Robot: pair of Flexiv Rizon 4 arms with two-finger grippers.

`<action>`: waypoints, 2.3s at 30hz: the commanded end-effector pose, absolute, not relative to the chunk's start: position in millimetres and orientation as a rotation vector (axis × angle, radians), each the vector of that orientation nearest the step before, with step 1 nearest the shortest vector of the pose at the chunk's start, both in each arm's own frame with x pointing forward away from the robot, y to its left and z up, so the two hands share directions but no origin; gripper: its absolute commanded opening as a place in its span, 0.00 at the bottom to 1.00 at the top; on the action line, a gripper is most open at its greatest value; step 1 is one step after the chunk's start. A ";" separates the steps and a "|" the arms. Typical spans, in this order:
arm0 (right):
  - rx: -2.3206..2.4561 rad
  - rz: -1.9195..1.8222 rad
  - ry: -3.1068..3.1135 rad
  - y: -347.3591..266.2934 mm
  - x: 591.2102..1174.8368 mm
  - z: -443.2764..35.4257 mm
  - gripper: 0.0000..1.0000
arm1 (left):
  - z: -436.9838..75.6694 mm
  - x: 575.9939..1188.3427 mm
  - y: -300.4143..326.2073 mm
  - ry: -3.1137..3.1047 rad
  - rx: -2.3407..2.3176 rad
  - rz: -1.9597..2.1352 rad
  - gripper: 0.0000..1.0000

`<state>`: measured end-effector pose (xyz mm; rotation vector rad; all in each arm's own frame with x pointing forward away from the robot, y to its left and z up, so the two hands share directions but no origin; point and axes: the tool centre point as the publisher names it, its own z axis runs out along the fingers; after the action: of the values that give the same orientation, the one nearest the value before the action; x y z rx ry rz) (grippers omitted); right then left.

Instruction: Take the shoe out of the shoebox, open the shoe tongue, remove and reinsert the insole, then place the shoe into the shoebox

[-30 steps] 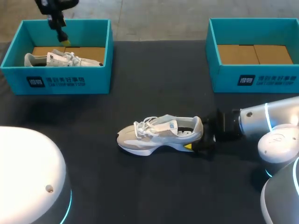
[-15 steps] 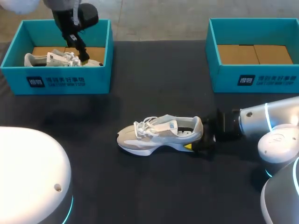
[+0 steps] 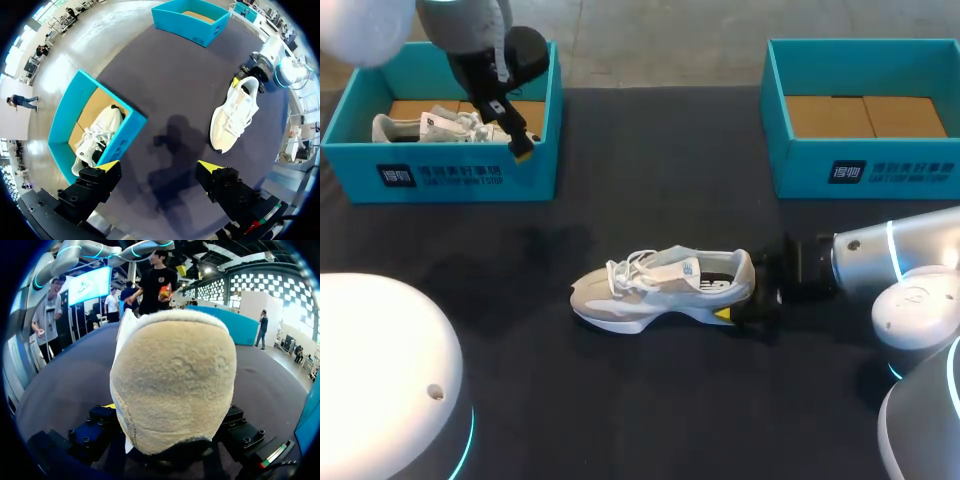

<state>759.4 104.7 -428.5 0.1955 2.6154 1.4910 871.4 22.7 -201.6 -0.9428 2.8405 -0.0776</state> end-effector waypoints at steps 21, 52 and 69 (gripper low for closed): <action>0.197 1.483 2.620 106.6 757.0 -429.6 0.00 | -201.4 870.4 23.4 2.838 -0.943 -0.078 1.00; 0.197 1.483 2.620 106.6 757.0 -429.6 0.00 | -226.7 771.3 -119.9 2.471 -1.667 -0.270 1.00; 0.197 1.483 2.620 106.6 757.0 -429.6 0.00 | -264.5 742.2 -203.9 2.545 -1.617 -0.274 1.00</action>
<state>759.3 104.8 -428.5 0.1955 2.6155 1.4910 741.2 -181.9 -253.0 -1.6170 2.5550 -0.3073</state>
